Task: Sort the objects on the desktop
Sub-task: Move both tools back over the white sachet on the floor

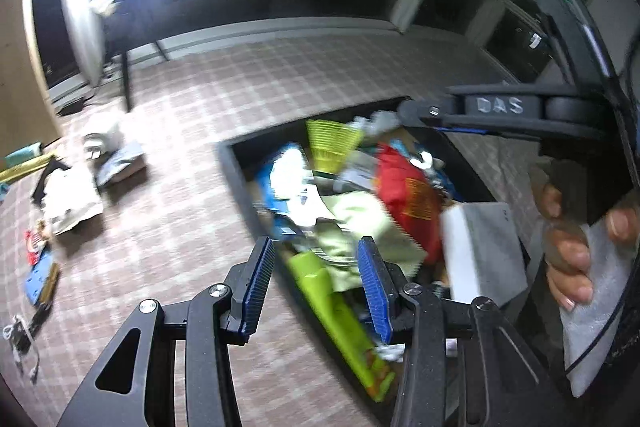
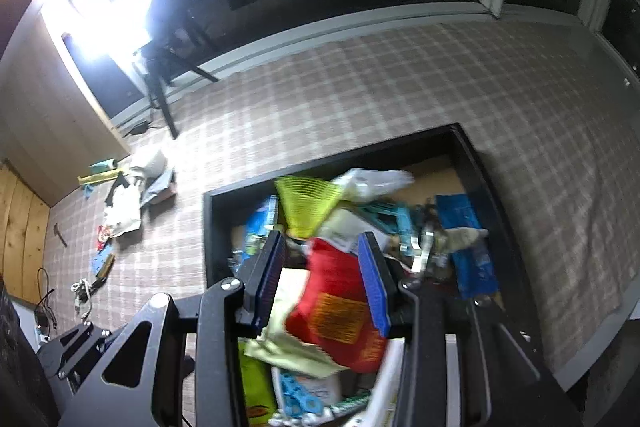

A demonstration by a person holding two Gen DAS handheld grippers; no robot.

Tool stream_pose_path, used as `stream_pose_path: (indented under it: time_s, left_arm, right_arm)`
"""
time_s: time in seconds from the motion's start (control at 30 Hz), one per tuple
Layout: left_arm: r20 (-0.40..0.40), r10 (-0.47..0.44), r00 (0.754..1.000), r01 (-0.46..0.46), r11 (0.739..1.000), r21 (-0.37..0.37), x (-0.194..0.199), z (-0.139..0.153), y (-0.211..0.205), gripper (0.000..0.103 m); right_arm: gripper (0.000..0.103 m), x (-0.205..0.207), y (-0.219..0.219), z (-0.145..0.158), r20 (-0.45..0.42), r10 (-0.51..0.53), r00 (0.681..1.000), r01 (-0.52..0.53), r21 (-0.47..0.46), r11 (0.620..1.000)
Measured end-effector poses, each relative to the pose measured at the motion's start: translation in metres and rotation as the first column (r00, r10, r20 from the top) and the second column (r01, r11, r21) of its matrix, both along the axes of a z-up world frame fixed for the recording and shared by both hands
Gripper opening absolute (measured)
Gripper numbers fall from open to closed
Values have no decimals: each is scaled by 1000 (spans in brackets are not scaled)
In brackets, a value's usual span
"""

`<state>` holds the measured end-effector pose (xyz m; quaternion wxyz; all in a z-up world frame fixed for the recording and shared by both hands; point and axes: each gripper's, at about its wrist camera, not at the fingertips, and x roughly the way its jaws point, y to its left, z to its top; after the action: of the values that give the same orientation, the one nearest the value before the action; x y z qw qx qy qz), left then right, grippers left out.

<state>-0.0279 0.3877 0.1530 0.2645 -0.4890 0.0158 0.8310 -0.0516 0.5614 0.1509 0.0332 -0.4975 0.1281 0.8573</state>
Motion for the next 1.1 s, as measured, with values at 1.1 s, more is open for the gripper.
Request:
stream_pose_path:
  time_s: [1.1]
  left_arm:
    - [59,386,921,-383,922,-47,-129,-81,-218,47]
  right_arm:
    - [38,-170,-281,-85,140,477,868,-455,-162,876]
